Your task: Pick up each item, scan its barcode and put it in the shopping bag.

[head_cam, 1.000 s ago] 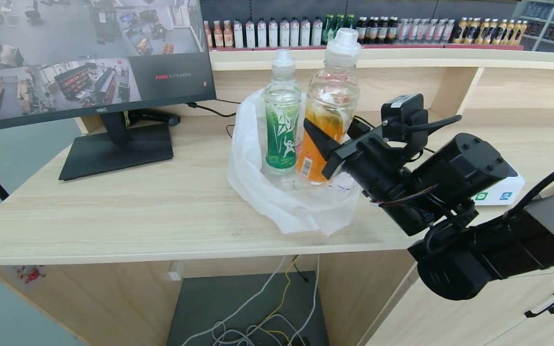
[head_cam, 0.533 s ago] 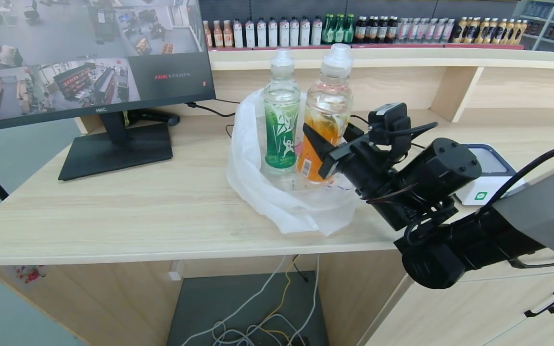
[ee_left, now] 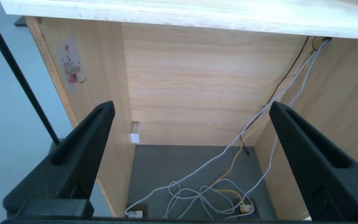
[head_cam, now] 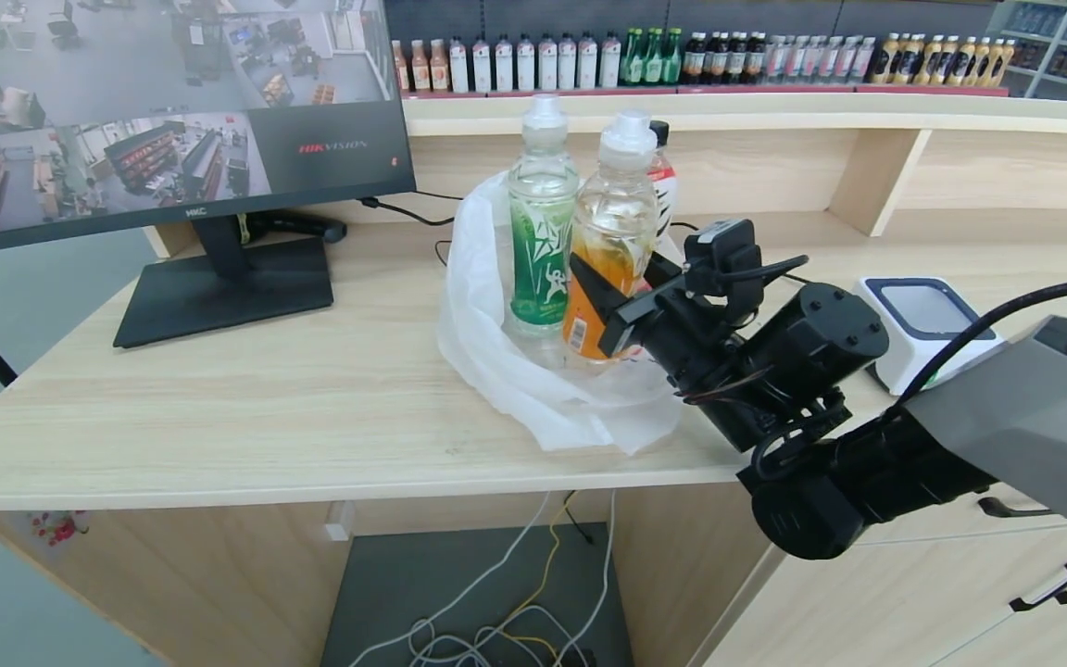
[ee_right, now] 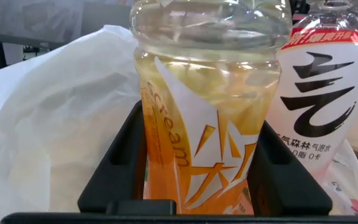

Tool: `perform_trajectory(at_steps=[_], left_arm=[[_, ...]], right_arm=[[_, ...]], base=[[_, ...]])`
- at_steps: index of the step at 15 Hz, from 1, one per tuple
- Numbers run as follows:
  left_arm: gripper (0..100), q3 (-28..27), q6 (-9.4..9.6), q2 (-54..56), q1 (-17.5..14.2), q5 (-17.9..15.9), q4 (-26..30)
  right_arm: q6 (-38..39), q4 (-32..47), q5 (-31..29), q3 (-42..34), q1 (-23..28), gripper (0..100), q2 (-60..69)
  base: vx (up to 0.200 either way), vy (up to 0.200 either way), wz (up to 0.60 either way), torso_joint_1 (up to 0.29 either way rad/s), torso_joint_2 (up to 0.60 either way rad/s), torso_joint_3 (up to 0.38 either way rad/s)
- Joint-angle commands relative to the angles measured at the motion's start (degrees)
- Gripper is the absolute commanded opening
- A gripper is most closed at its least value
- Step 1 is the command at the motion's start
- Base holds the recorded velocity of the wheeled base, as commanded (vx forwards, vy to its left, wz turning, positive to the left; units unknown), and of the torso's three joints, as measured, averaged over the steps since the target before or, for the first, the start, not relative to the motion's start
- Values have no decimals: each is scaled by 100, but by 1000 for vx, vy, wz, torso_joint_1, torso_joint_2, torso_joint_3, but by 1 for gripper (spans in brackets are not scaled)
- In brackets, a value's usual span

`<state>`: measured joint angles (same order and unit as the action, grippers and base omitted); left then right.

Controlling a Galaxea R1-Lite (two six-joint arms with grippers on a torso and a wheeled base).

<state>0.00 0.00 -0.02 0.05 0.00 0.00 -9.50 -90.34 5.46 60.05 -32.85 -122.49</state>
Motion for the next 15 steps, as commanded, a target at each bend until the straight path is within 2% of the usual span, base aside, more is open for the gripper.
perform_trajectory(at_steps=[1, 15], left_arm=[[100, 0, 0, 2, 4, 0, 0], [100, 0, 0, 2, 4, 0, 0]], right_arm=[[0, 34, -1, -29, -2, 0, -100], [27, 34, -19, -143, -2, 0, -152]], base=[[0, 0, 0, 0, 0, 0], [0, 0, 0, 0, 0, 0]])
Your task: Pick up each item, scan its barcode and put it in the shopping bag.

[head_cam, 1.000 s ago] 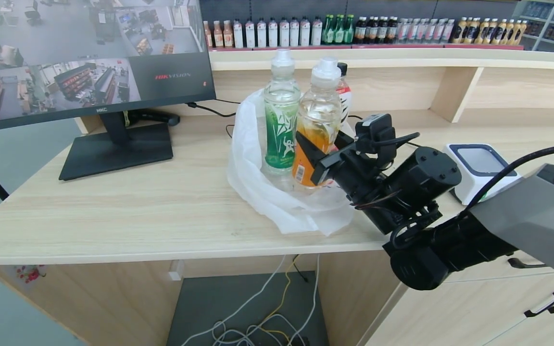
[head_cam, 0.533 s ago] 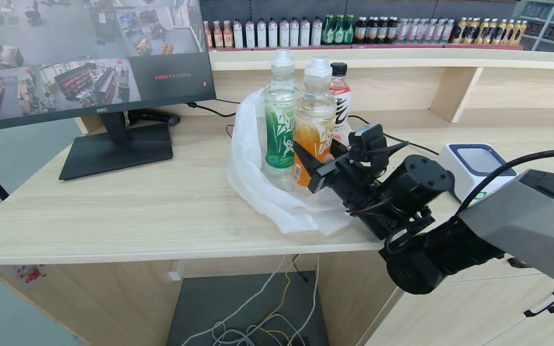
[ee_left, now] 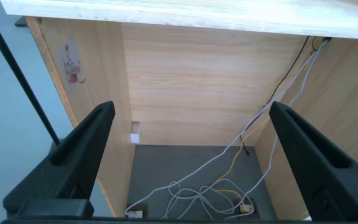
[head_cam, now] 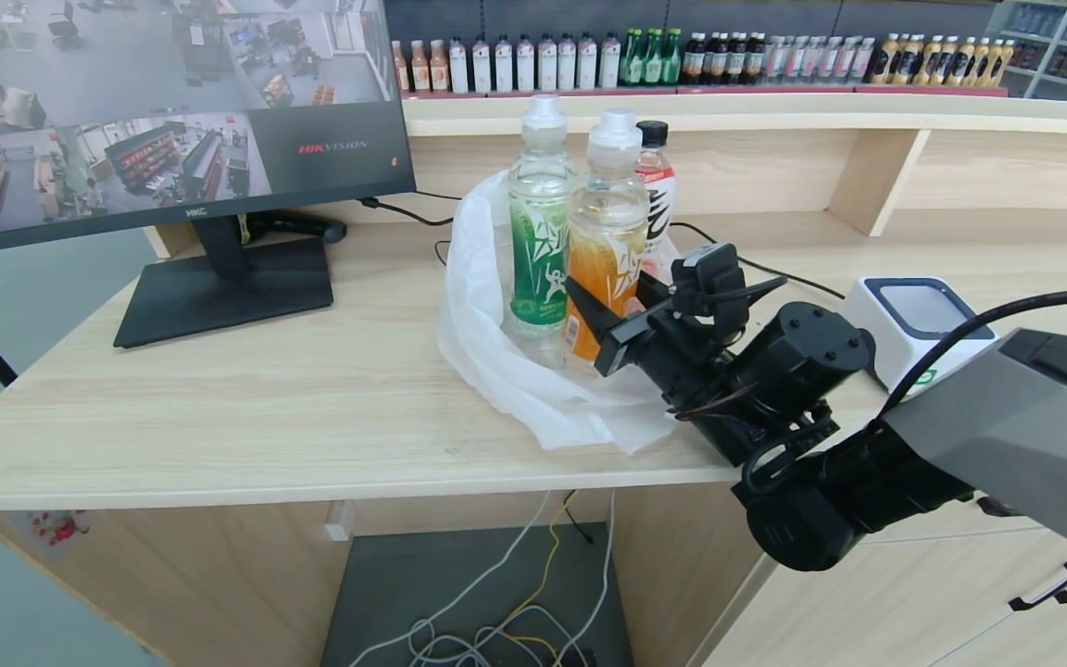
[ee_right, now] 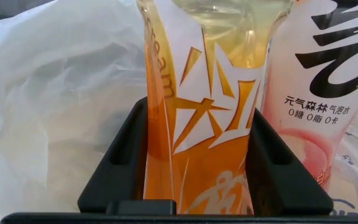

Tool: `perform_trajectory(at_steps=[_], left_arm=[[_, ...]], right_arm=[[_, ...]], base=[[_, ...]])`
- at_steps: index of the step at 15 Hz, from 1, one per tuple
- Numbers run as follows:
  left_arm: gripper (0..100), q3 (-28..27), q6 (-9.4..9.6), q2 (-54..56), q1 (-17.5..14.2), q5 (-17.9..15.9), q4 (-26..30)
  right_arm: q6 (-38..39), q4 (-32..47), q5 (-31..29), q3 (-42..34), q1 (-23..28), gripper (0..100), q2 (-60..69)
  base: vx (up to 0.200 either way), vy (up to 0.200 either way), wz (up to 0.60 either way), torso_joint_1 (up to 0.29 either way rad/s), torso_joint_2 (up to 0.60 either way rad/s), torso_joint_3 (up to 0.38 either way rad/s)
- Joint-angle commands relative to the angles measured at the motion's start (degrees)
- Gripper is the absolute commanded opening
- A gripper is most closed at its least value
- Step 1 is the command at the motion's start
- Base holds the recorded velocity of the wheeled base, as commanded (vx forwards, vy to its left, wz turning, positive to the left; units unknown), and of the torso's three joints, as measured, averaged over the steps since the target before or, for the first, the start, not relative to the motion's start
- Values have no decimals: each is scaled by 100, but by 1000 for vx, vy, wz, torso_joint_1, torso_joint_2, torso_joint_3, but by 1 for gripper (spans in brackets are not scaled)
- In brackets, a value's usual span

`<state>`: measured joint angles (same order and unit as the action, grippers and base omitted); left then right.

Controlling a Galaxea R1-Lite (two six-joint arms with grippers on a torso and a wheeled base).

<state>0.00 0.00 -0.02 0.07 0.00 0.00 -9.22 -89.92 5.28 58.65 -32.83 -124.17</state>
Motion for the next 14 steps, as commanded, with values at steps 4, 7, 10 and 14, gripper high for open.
perform_trajectory(at_steps=[4, 7, 10, 14], left_arm=[[100, 0, 0, 2, -7, 0, 0], [100, 0, 0, 2, 1, 0, 0], [100, 0, 0, 2, 1, 0, 0], [100, 0, 0, 2, 1, 0, 0]], right_arm=[[-1, -8, -1, 33, -4, 0, 16], [43, -8, -1, 50, -4, 0, 25], [131, -8, 8, 41, 13, 100, 51], [139, -8, 8, 15, -13, 100, 60]], base=[[0, 0, 0, 0, 0, 0], [0, 0, 0, 0, 0, 0], [0, 0, 0, 0, 0, 0], [0, 0, 0, 0, 0, 0]])
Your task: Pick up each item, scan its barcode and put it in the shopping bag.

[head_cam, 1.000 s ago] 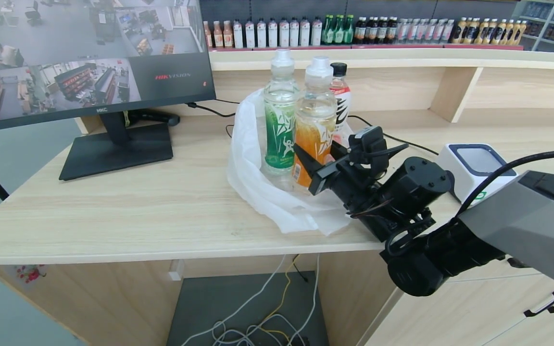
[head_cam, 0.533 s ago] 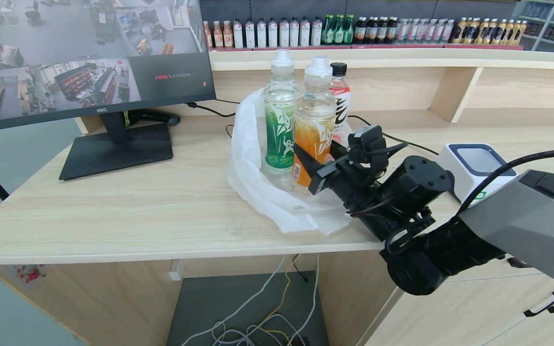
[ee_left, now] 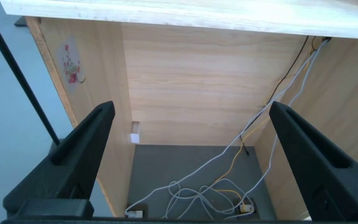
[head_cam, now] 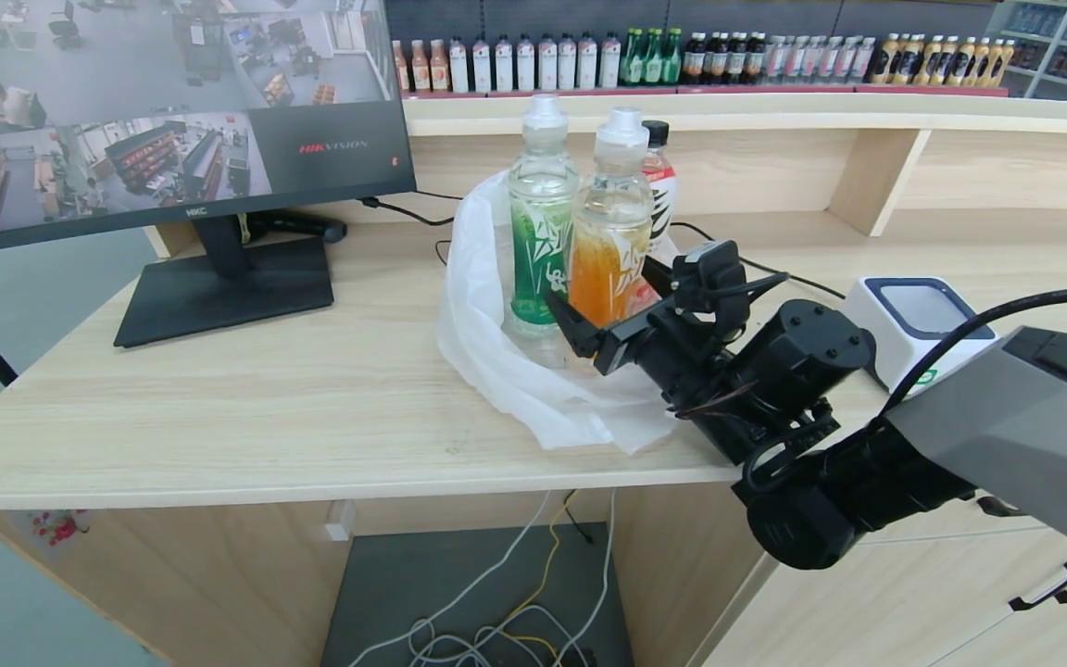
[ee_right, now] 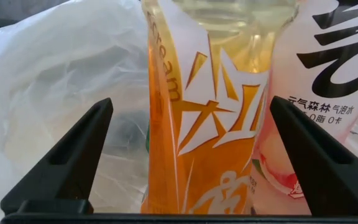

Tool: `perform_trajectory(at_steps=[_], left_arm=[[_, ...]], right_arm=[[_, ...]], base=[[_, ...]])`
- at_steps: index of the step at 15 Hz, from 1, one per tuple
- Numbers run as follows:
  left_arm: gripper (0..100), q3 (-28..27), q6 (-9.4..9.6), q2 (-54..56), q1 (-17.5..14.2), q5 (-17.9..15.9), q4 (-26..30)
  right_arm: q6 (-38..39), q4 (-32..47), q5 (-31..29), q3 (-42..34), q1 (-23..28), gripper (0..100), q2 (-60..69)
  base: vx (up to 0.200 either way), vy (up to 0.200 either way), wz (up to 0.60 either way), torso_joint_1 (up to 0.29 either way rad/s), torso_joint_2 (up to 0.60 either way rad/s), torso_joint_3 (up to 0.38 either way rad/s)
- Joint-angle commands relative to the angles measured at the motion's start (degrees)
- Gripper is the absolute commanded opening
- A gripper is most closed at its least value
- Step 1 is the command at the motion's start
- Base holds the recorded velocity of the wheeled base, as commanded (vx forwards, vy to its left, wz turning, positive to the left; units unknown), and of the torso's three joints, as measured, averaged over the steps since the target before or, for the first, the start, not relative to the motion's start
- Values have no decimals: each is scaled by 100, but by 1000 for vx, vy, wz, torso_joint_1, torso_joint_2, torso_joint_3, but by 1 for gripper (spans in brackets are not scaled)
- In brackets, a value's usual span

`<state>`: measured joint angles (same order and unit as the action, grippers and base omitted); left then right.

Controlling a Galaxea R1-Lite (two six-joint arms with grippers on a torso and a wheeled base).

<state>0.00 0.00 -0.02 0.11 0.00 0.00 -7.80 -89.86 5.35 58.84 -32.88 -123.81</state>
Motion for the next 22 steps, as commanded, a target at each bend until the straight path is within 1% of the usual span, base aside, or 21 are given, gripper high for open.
perform_trajectory(at_steps=[1, 4, 9, 12, 14, 16, 17, 19, 20, 21, 22], left_arm=[[100, 0, 0, 2, -2, 0, 0], [100, 0, 0, 2, -2, 0, 0], [100, 0, 0, 2, -2, 0, 0], [100, 0, 0, 2, -2, 0, 0], [100, 0, 0, 2, -11, 0, 0], [100, 0, 0, 2, -2, 0, 0], [100, 0, 0, 2, -2, 0, 0], [100, 0, 0, 2, -2, 0, 0], [100, 0, 0, 2, -2, 0, 0], [100, 0, 0, 2, -2, 0, 0], [100, 0, 0, 2, -2, 0, 0]], right_arm=[[-2, -14, 1, -13, -8, 100, 23], [-2, -14, -8, -224, 1, 100, 138], [7, -14, -131, -339, 1, 100, 392], [16, -14, -219, -813, 27, 100, 1008], [16, -14, -377, -1050, 159, 100, 1386], [7, -14, -430, -1595, 475, 100, 2010], [-2, -14, -430, -2079, 827, 100, 2475], [-2, -14, -430, -3116, 1688, 100, 3398], [7, -14, -421, -3344, 1943, 100, 3574], [7, -14, -421, -3775, 2418, 100, 3855], [-11, -14, -421, -4258, 2760, 100, 4277]], base=[[0, 0, 0, 0, 0, 0], [0, 0, 0, 0, 0, 0], [0, 0, 0, 0, 0, 0], [0, 0, 0, 0, 0, 0], [0, 0, 0, 0, 0, 0], [0, 0, 0, 0, 0, 0], [0, 0, 0, 0, 0, 0], [0, 0, 0, 0, 0, 0], [0, 0, 0, 0, 0, 0], [0, 0, 0, 0, 0, 0], [0, 0, 0, 0, 0, 0]])
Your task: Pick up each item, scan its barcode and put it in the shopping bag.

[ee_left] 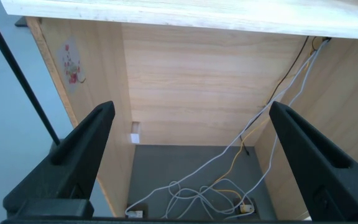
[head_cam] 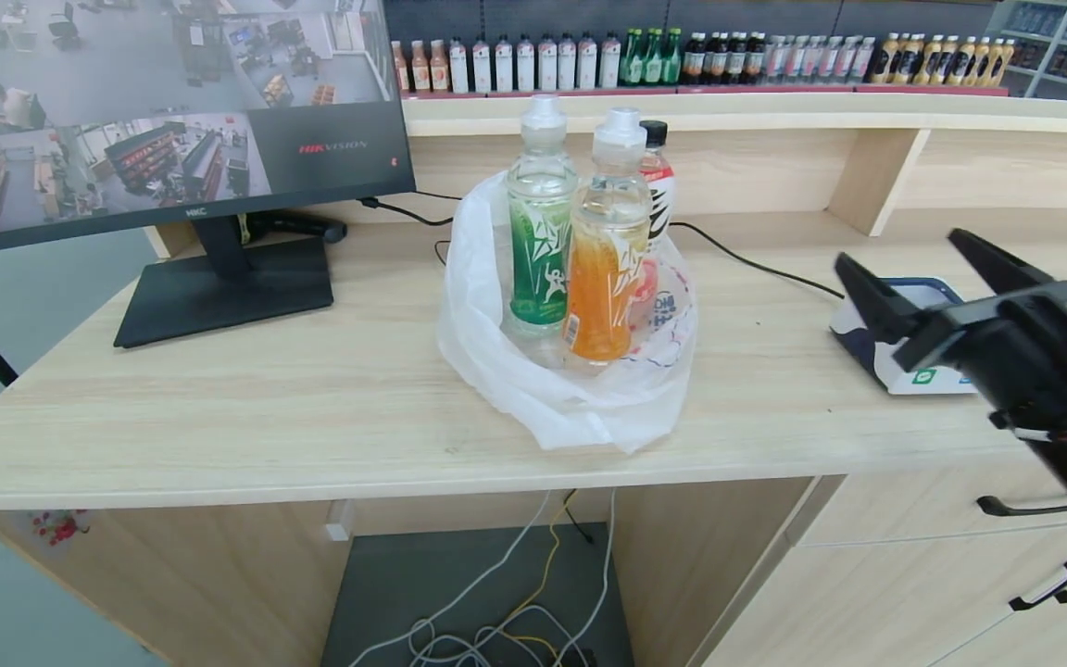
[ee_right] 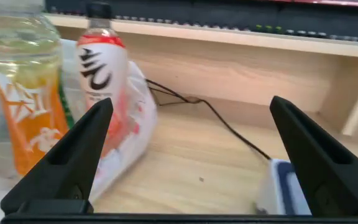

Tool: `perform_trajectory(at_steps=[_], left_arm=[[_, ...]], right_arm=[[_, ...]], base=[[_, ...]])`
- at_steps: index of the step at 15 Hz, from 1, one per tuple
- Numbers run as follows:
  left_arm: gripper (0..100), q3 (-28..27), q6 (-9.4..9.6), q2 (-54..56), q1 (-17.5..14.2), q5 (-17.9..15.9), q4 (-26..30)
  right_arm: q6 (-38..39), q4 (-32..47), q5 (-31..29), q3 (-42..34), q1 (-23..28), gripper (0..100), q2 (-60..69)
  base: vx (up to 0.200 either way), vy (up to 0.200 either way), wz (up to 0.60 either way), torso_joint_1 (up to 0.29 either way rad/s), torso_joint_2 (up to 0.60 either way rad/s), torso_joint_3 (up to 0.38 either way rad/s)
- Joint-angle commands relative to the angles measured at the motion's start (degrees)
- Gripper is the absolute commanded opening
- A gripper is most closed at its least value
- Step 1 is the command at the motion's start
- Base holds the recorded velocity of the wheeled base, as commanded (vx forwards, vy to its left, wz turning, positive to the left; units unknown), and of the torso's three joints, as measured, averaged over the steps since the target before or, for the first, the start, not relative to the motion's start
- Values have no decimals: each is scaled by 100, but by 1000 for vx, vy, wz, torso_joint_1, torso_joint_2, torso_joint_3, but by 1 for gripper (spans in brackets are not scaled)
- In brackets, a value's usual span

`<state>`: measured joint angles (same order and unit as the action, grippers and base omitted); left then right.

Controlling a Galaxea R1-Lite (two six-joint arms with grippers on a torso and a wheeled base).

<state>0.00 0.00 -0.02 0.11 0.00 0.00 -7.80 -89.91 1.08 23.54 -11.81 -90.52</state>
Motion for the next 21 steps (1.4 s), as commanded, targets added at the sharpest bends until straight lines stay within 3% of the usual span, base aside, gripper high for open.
perform_trajectory(at_steps=[1, 5, 7, 10, 11, 13, 15, 19, 21], left_arm=[[100, 0, 0, 2, -11, 0, 0], [100, 0, 9, 2, -2, 0, 0], [100, 0, 9, 2, -11, 0, 0], [100, 0, 0, 2, -2, 0, 0], [100, 0, 0, 2, -2, 0, 0], [100, 0, 0, 2, -2, 0, 0], [100, 0, 0, 2, -2, 0, 0], [100, 0, 0, 2, -2, 0, 0], [100, 0, -9, 2, -2, 0, 0]], right_arm=[[-37, -9, 6, -1255, 803, 100, 1431], [-46, -9, -21, -2354, 1375, 100, 2583], [-213, 773, -284, -2354, 1436, 100, 3453], [-195, 3348, -258, -2336, 1419, 100, 5413], [-195, 5044, -240, -2266, 1375, 100, 6635], [-195, 7514, -170, -1792, 1348, 100, 8023], [-248, 8859, 129, -1668, 1348, 100, 8788], [-433, 8419, 129, -2354, 1348, 100, 8788], [-415, 8753, 138, -2328, 1181, 100, 9052]], base=[[0, 0, 0, 0, 0, 0], [0, 0, 0, 0, 0, 0], [0, 0, 0, 0, 0, 0], [0, 0, 0, 0, 0, 0], [0, 0, 0, 0, 0, 0], [0, 0, 0, 0, 0, 0], [0, 0, 0, 0, 0, 0], [0, 0, 0, 0, 0, 0], [0, 0, 0, 0, 0, 0]])
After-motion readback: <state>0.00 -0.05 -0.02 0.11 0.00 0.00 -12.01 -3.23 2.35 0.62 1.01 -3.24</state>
